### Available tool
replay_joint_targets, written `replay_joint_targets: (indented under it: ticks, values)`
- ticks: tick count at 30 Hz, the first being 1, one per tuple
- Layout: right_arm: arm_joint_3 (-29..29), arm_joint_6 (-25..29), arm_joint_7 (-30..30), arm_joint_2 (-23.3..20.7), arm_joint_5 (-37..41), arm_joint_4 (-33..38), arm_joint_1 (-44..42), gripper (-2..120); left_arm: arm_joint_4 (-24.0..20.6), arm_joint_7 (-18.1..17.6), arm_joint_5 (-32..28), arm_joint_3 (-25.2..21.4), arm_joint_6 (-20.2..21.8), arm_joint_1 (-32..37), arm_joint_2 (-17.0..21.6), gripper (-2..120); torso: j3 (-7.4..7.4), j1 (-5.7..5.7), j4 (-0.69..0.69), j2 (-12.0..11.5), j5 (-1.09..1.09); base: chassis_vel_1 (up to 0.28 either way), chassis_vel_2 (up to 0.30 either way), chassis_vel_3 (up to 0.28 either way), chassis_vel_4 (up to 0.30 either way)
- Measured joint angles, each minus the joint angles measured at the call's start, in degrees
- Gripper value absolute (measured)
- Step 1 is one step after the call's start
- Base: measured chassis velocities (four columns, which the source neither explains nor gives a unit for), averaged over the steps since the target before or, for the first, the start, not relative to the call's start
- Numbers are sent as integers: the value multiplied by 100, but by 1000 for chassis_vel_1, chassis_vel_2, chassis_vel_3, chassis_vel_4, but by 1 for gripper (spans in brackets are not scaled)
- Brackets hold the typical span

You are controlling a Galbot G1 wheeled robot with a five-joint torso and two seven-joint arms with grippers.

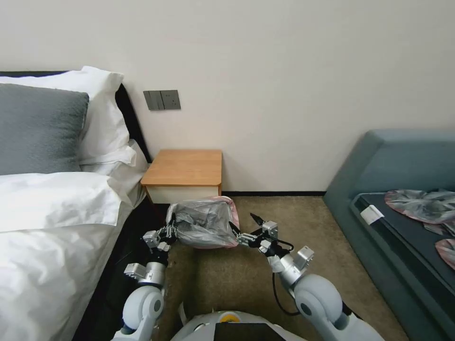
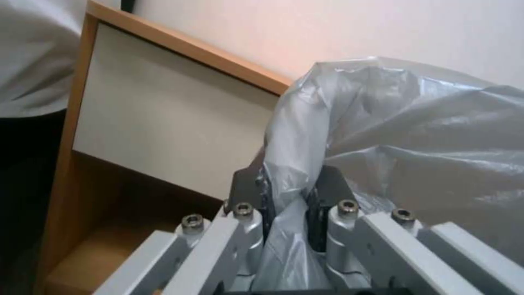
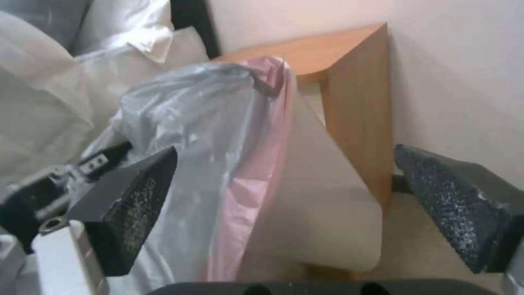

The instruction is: Pick up the garbage bag from the table and place it over the trash can.

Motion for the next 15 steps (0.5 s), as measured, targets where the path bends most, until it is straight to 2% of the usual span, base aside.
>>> replay_joint_targets:
  ticks: [4, 5, 9, 11, 12, 13, 15]
  values:
    - [-64, -3, -36, -68, -54, -142, 95, 81, 11, 4, 35, 17, -5, 9, -17, 9, 0, 0, 0, 0, 0, 0, 0, 0, 0]
    - [-64, -3, -36, -68, -54, -142, 95, 81, 11, 4, 35, 17, -5, 9, -17, 9, 0, 0, 0, 0, 0, 0, 0, 0, 0]
    - [-112, -13, -63, -73, -89, -189, 124, 63, 26, 4, 44, 41, -6, -2, -38, 9, 0, 0, 0, 0, 0, 0, 0, 0, 0]
    - [-119, -14, -63, -72, -92, -199, 128, 60, 26, 4, 46, 46, -6, -3, -41, 9, 0, 0, 0, 0, 0, 0, 0, 0, 0]
    - [-126, -15, -67, -69, -97, -215, 133, 53, 26, 4, 49, 55, -5, -6, -46, 9, 0, 0, 0, 0, 0, 0, 0, 0, 0]
    - [-126, -15, -67, -69, -97, -215, 133, 53, 26, 4, 49, 55, -5, -6, -46, 9, 0, 0, 0, 0, 0, 0, 0, 0, 0]
    - [-135, -15, -70, -56, -105, -221, 133, 43, 29, 4, 51, 60, -6, -14, -48, 9, 0, 0, 0, 0, 0, 0, 0, 0, 0]
